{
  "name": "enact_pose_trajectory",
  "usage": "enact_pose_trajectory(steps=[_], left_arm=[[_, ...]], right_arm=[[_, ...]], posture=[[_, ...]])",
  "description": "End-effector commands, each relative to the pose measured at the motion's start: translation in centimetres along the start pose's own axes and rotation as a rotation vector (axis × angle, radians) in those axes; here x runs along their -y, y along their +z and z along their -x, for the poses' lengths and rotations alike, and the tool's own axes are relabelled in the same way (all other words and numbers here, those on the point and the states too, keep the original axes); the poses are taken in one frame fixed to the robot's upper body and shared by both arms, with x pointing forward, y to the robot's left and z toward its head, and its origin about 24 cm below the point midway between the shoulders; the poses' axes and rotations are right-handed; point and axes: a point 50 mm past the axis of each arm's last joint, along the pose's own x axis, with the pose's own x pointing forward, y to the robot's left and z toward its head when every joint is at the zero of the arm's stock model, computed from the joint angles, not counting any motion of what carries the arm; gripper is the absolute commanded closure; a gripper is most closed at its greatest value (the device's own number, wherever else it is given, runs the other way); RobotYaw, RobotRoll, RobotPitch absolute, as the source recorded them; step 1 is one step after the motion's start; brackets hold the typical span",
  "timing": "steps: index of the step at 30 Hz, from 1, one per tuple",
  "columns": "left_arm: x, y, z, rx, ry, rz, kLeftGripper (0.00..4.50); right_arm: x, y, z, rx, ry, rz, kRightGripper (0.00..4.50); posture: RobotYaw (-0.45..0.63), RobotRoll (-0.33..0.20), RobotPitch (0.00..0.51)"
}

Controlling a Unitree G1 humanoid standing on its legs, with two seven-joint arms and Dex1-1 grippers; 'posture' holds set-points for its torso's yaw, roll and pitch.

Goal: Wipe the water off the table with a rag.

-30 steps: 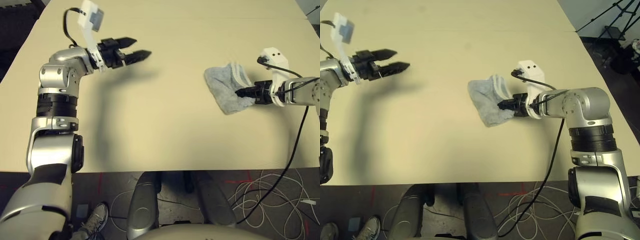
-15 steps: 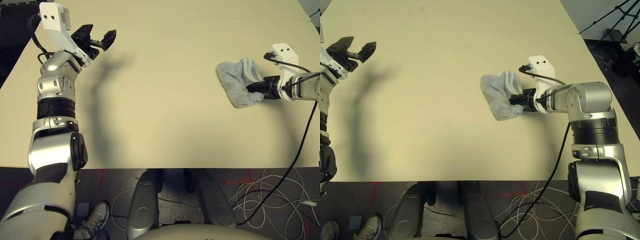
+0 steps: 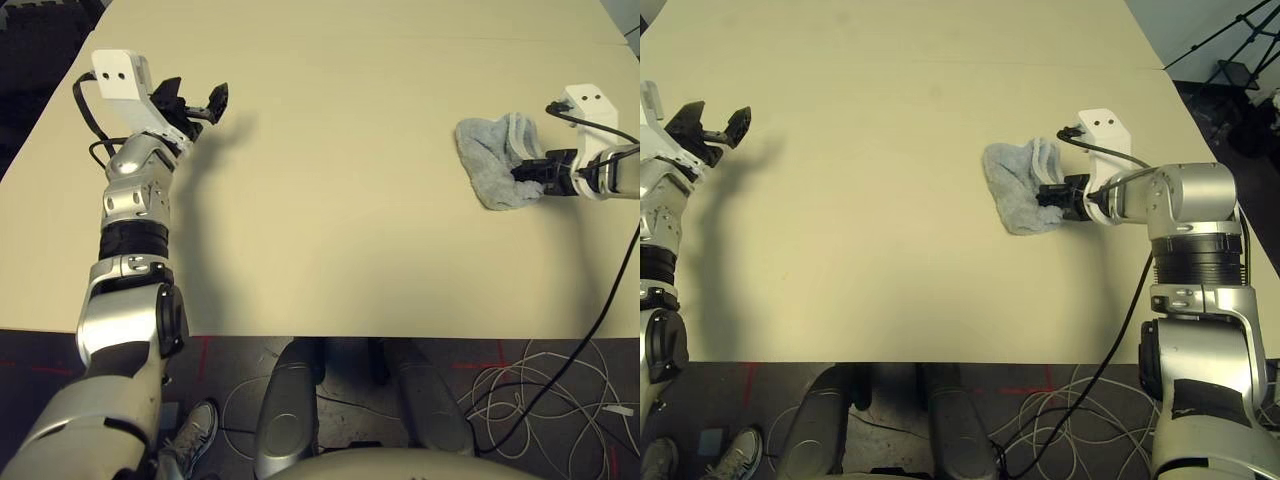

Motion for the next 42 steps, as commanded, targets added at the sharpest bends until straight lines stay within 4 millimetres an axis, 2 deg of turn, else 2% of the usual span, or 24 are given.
enact_pose_trajectory(steps=[1,8,13,14,17,20,25,29,36,42], left_arm=[[-0.1,-0.7,0.4,-0.013,0.011,0.001,0.00],[-0.3,0.0,0.2,0.003,0.014,-0.009,0.00],[0.0,0.4,0.0,0.019,-0.004,-0.024,0.00],[0.0,0.4,0.0,0.021,-0.004,-0.024,0.00],[-0.2,0.5,0.0,0.033,0.007,-0.026,0.00],[0.0,0.2,-0.1,0.034,0.012,-0.028,0.00],[0.6,-0.5,-0.3,0.038,0.019,-0.037,0.00],[1.0,-0.8,-0.5,0.062,0.054,-0.035,0.00],[1.5,-1.5,-0.5,0.085,0.126,-0.062,0.00],[2.7,-2.9,-0.6,0.048,0.090,-0.047,0.00]], right_arm=[[1.9,-2.6,-0.9,-0.079,-0.110,-0.064,3.80],[3.2,-2.1,-0.1,-0.018,-0.146,-0.112,1.67],[3.7,1.0,1.8,0.182,-0.076,-0.081,0.09],[4.0,1.6,2.1,0.227,-0.081,-0.069,0.04],[5.3,4.1,3.2,0.503,-0.129,-0.005,0.04],[6.3,4.5,2.8,0.645,-0.182,0.084,0.04],[7.2,1.7,-0.1,0.714,-0.233,0.072,0.04],[7.2,0.3,-1.3,0.719,-0.262,0.161,0.04],[8.4,-0.1,-0.8,0.760,-0.343,0.126,0.04],[8.7,-0.6,-0.9,0.765,-0.352,0.074,0.04]], posture=[[-0.04,0.000,0.317],[-0.04,0.000,0.309],[-0.04,0.000,0.302],[-0.04,0.000,0.300],[-0.04,0.000,0.300],[-0.05,0.000,0.298],[-0.04,0.000,0.292],[-0.03,0.000,0.289],[-0.04,0.000,0.293],[-0.03,0.000,0.277]])
